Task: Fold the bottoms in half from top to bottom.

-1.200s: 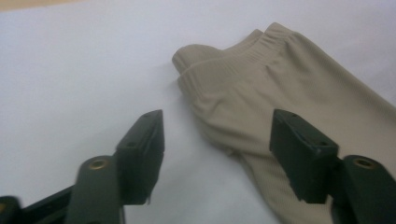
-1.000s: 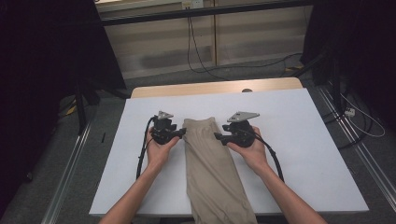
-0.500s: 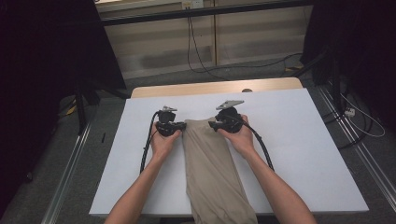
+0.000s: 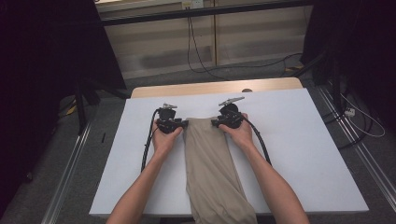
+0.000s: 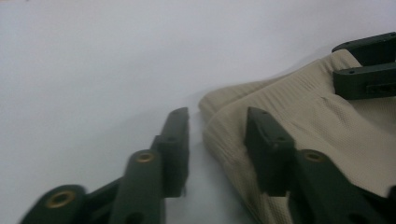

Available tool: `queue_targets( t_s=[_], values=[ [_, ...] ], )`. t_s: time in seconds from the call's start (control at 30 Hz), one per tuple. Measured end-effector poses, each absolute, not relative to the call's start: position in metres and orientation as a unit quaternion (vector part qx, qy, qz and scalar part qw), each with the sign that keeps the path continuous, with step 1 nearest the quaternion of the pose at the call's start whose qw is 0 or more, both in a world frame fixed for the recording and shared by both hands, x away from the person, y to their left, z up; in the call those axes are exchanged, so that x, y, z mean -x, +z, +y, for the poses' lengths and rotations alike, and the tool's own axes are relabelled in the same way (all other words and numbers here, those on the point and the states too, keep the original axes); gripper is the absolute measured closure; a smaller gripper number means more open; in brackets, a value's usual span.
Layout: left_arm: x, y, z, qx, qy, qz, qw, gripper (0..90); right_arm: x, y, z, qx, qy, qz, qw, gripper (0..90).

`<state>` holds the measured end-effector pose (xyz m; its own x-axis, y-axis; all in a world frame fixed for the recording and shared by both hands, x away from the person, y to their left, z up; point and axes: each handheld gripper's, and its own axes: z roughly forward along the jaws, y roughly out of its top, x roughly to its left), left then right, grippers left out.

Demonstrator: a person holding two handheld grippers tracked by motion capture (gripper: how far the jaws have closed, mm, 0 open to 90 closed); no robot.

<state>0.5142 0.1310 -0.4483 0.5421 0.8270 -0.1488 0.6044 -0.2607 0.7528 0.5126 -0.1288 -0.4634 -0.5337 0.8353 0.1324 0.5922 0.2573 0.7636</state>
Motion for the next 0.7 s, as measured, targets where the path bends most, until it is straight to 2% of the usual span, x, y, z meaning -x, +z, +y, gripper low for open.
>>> queue_targets(
  t_s=[0.07, 0.17, 0.27, 0.4, 0.43, 0.47, 0.5, 0.6, 0.7],
  values=[
    [-0.514, -0.449, 0.132, -0.783, 0.13, 0.46, 0.399, 54.1, -0.515, -0.463, -0.129, -0.463, 0.403, 0.776, 0.142, 58.4],
    [-0.515, -0.453, 0.132, -0.781, 0.128, 0.467, 0.395, 51.0, -0.513, -0.462, -0.124, -0.453, 0.39, 0.787, 0.155, 60.3],
    [-0.513, -0.459, 0.131, -0.779, 0.12, 0.47, 0.397, 48.9, -0.512, -0.463, -0.121, -0.447, 0.392, 0.79, 0.149, 67.1],
    [-0.515, -0.461, 0.132, -0.776, 0.111, 0.466, 0.41, 47.6, -0.511, -0.462, -0.123, -0.451, 0.397, 0.789, 0.128, 81.2],
    [-0.515, -0.461, 0.133, -0.777, 0.092, 0.46, 0.421, 53.7, -0.511, -0.461, -0.123, -0.454, 0.397, 0.788, 0.126, 82.1],
    [-0.515, -0.462, 0.131, -0.779, 0.09, 0.456, 0.42, 67.7, -0.51, -0.461, -0.124, -0.457, 0.401, 0.785, 0.12, 82.6],
    [-0.514, -0.462, 0.129, -0.779, 0.095, 0.457, 0.419, 68.0, -0.51, -0.46, -0.126, -0.46, 0.407, 0.78, 0.118, 82.9],
    [-0.515, -0.456, 0.125, -0.772, 0.086, 0.456, 0.434, 79.5, -0.509, -0.456, -0.129, -0.463, 0.416, 0.773, 0.126, 83.1],
    [-0.517, -0.445, 0.12, -0.769, 0.097, 0.447, 0.446, 80.9, -0.508, -0.445, -0.134, -0.464, 0.431, 0.762, 0.14, 83.1]
  ],
)
